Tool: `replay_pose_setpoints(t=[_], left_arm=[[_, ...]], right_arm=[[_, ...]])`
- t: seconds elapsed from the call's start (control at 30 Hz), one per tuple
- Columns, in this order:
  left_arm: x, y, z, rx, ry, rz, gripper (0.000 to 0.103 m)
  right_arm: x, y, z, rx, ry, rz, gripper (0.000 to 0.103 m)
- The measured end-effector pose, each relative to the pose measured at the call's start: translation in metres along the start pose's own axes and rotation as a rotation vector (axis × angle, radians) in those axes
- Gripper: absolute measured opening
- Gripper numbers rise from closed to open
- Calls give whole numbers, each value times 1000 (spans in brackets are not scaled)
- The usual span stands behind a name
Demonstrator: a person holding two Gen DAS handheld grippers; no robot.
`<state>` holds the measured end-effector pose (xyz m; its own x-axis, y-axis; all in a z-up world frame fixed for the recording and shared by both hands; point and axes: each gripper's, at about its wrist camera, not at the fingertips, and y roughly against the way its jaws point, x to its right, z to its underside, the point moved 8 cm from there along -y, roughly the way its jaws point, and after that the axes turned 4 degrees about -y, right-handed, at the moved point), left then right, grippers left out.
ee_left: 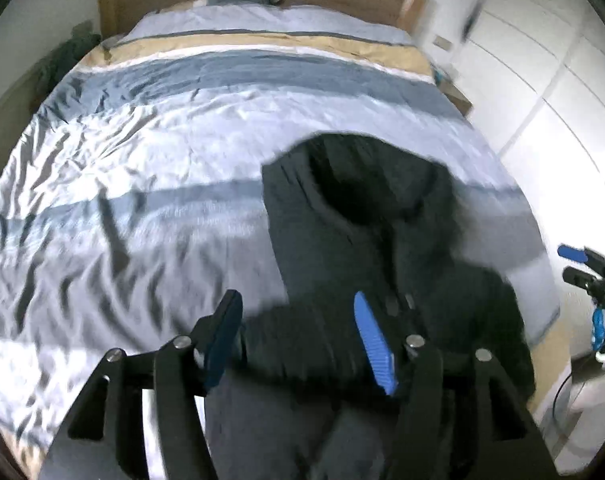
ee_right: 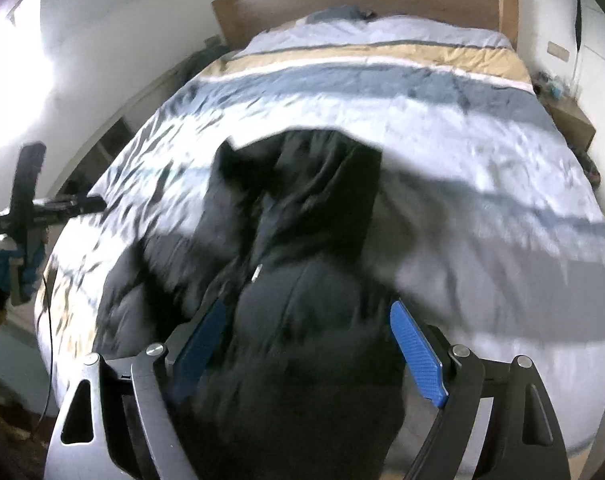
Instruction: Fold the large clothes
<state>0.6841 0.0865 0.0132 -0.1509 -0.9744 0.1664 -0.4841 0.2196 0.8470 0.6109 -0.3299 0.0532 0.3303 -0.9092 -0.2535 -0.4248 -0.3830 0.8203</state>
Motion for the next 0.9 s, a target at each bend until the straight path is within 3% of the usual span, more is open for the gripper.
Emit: replay_pose_setpoints(t=[0.13, 0.3, 0.7, 0.8, 0.87, 0.9], left_arm=[[-24, -66, -49, 4, 82, 66, 57], [-44, -138, -87, -8, 158, 147, 57], [-42, -246, -94, -95, 257, 302, 57], [-40, -265, -92, -107, 324, 348, 60], [-38, -272, -91, -98, 369, 385, 60], [-38, -274, -91, -84, 378, 390, 60]], right_arm=[[26, -53, -63, 24, -58, -53, 84], [53, -130, -112, -4, -108, -88, 84], [85, -238, -140, -64, -237, -185, 84], [85, -258, -142, -89, -260, -213, 84], [83, -273, -143, -114, -254, -209, 79], [81, -278, -143, -126, -247, -205, 64]])
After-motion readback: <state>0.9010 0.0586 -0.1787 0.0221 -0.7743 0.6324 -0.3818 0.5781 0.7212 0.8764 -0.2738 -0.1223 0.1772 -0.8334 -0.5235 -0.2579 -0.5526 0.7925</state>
